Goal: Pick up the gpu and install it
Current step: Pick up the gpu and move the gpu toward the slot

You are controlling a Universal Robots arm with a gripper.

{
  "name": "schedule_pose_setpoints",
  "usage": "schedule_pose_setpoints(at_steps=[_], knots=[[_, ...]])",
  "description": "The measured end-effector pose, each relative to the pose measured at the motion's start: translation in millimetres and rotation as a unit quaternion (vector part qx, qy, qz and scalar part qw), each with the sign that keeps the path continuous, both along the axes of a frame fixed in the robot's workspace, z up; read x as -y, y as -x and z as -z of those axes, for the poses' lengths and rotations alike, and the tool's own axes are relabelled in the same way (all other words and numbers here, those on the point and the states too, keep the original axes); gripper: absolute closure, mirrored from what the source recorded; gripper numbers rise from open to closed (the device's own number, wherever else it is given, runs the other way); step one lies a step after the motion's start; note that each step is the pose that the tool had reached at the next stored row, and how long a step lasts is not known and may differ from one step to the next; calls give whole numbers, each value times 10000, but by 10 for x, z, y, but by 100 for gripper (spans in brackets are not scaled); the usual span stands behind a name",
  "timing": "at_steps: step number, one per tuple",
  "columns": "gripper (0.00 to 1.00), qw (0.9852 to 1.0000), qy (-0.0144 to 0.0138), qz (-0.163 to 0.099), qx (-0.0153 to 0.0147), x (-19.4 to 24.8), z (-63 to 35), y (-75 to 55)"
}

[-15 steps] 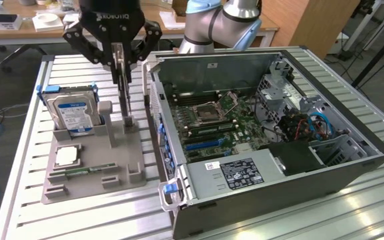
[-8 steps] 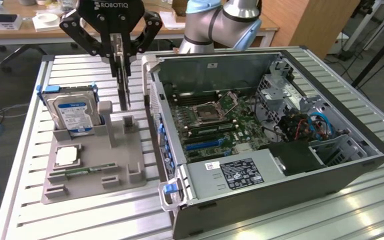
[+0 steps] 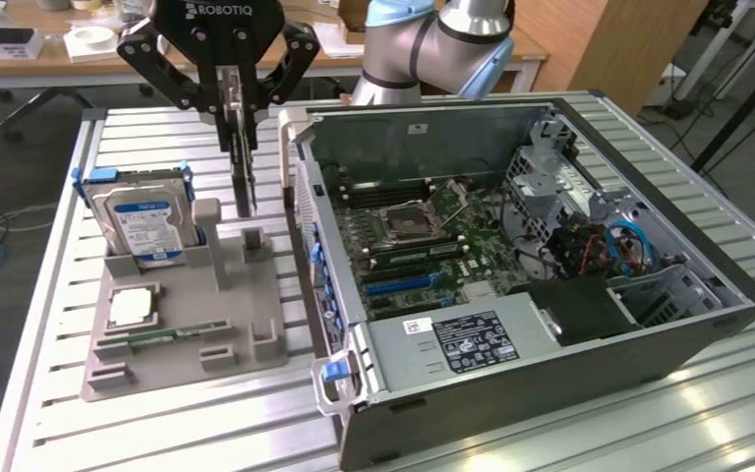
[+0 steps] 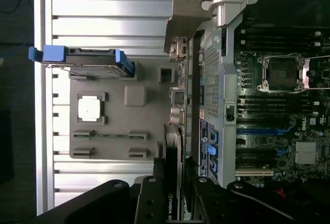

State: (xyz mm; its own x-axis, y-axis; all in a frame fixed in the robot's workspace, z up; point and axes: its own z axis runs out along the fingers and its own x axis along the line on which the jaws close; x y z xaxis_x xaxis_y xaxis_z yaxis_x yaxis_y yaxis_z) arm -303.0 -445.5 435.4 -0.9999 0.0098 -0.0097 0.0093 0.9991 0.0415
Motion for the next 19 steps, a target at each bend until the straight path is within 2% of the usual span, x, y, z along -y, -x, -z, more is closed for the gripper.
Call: schedule_pose_setpoints(at_steps=[11,19], knots=[[74,10000,-1,-31,0,0,1,-32],[74,10000,-1,-31,0,0,1,-201]])
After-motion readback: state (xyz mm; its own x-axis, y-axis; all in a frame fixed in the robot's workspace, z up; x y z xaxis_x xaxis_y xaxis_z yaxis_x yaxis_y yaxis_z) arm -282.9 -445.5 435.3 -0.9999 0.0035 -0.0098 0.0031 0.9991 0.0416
